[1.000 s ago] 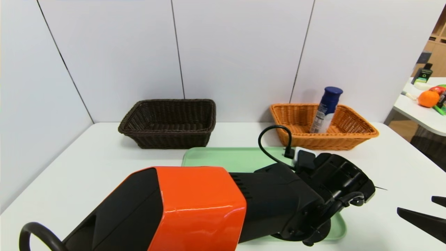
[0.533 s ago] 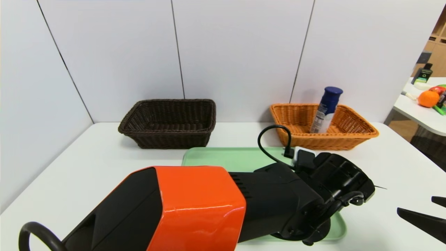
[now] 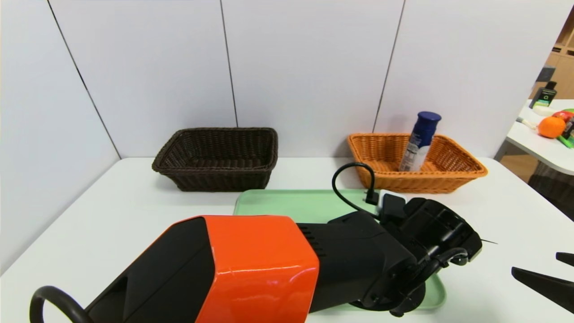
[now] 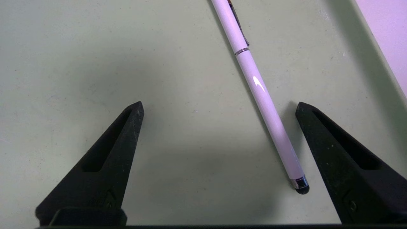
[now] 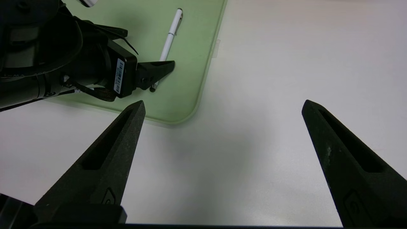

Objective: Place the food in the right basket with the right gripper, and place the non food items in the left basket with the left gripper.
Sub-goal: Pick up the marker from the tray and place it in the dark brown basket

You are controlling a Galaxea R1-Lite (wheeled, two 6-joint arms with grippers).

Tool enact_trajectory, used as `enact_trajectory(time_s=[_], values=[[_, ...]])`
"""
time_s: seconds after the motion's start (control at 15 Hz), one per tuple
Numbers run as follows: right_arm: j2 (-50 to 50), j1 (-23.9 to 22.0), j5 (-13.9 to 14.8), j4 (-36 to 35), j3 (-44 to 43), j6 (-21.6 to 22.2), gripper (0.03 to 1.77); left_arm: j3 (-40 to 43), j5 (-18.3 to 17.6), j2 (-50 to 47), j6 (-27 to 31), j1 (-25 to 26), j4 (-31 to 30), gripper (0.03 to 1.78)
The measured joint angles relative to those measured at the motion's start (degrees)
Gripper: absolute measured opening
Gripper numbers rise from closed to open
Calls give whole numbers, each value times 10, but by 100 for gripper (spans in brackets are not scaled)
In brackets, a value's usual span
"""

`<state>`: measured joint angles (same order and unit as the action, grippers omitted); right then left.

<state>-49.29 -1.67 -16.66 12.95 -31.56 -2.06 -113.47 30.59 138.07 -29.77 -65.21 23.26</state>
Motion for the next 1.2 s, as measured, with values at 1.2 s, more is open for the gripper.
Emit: enact_trajectory(time_s=[1.2], values=[[2, 0, -1, 4, -1, 0, 170, 0, -11, -3, -20, 2, 0, 169]])
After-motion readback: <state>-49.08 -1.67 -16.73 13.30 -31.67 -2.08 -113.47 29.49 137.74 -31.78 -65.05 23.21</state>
